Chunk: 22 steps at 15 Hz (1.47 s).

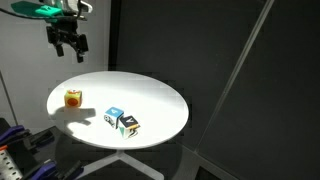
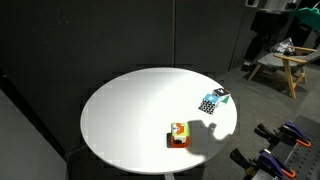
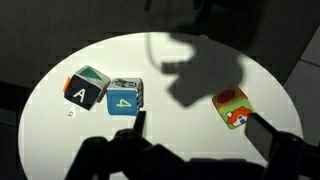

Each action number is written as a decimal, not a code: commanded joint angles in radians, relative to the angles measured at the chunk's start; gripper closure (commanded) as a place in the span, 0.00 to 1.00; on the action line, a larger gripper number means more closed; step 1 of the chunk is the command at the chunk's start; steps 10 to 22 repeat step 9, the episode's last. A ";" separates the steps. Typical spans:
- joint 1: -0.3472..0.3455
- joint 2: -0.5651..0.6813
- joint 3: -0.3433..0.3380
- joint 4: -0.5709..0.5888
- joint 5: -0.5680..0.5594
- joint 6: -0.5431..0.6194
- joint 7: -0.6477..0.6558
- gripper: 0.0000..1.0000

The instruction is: Pick up the block with the letter A on it and put it on the table to the right of the block with the number four on it

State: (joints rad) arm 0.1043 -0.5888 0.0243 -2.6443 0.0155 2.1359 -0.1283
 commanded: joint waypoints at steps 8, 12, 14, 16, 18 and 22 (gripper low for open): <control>-0.002 -0.006 0.003 0.000 0.004 -0.005 0.025 0.00; -0.002 -0.006 0.003 0.000 0.004 -0.005 0.025 0.00; -0.002 -0.006 0.003 0.000 0.004 -0.005 0.025 0.00; -0.002 -0.006 0.003 0.000 0.004 -0.005 0.025 0.00; -0.002 -0.006 0.003 0.000 0.004 -0.005 0.025 0.00; -0.002 -0.006 0.003 0.000 0.004 -0.005 0.025 0.00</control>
